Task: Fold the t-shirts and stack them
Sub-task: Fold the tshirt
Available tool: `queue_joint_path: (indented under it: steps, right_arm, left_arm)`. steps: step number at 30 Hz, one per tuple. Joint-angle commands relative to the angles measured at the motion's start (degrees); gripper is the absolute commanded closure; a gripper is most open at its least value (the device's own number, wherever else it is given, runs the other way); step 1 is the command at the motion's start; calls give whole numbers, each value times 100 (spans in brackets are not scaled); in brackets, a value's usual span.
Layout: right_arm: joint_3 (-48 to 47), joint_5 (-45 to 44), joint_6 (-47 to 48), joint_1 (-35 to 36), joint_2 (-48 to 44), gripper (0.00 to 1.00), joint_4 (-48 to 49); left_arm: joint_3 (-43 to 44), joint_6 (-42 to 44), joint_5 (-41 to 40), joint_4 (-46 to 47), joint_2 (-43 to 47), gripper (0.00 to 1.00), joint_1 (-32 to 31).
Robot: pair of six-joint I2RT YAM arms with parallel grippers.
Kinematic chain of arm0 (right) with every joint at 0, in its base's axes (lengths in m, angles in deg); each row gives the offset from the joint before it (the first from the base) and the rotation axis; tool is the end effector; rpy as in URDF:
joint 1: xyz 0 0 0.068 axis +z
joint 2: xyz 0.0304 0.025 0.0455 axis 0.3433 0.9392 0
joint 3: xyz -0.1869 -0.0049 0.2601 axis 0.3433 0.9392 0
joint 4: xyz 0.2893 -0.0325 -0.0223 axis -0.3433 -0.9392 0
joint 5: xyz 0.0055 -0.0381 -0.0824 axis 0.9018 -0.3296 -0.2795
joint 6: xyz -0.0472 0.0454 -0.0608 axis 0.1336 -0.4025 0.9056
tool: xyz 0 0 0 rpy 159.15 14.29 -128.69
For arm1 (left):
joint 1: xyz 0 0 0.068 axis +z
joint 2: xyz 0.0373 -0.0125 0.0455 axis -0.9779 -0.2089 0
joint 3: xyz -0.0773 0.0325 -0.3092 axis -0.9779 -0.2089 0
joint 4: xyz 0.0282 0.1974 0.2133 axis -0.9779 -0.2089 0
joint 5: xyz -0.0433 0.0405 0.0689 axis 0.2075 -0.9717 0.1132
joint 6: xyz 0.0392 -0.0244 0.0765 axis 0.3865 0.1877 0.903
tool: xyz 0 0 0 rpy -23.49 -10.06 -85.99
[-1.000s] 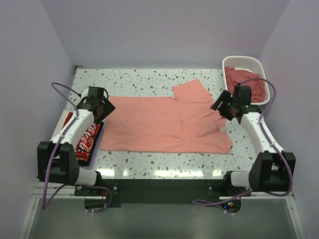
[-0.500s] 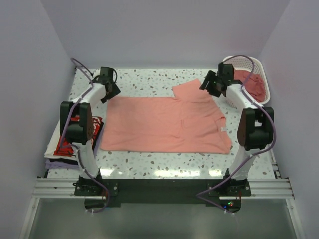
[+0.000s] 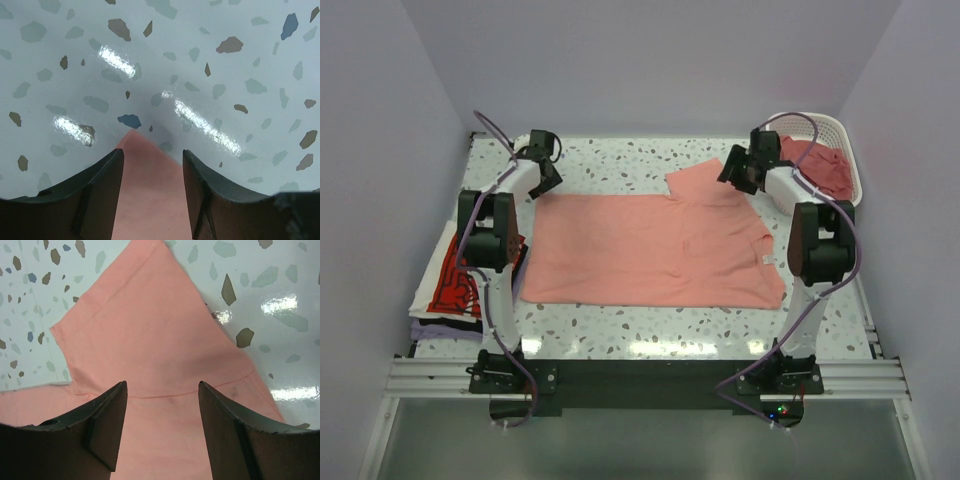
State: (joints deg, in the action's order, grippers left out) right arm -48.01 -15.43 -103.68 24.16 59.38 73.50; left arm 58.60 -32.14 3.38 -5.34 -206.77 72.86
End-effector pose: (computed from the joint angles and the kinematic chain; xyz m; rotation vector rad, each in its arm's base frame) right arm 0.5366 0.0439 0.2112 0.4328 2.3248 0.3461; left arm 0.5547 -0.0203 0.1612 -0.8894 2.3080 0.1416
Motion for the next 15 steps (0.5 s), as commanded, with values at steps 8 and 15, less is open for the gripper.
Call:
queue_joint_path:
  steps: [8,15]
  right_arm:
    - [-502,-107,154,6,313,38,239]
    - [-616,-124,198,5,427,38,239]
  left_arm:
    - [135,-124,-474,-49,-116,50,-37]
    - [215,-150,-632,-233,-327,55,-37]
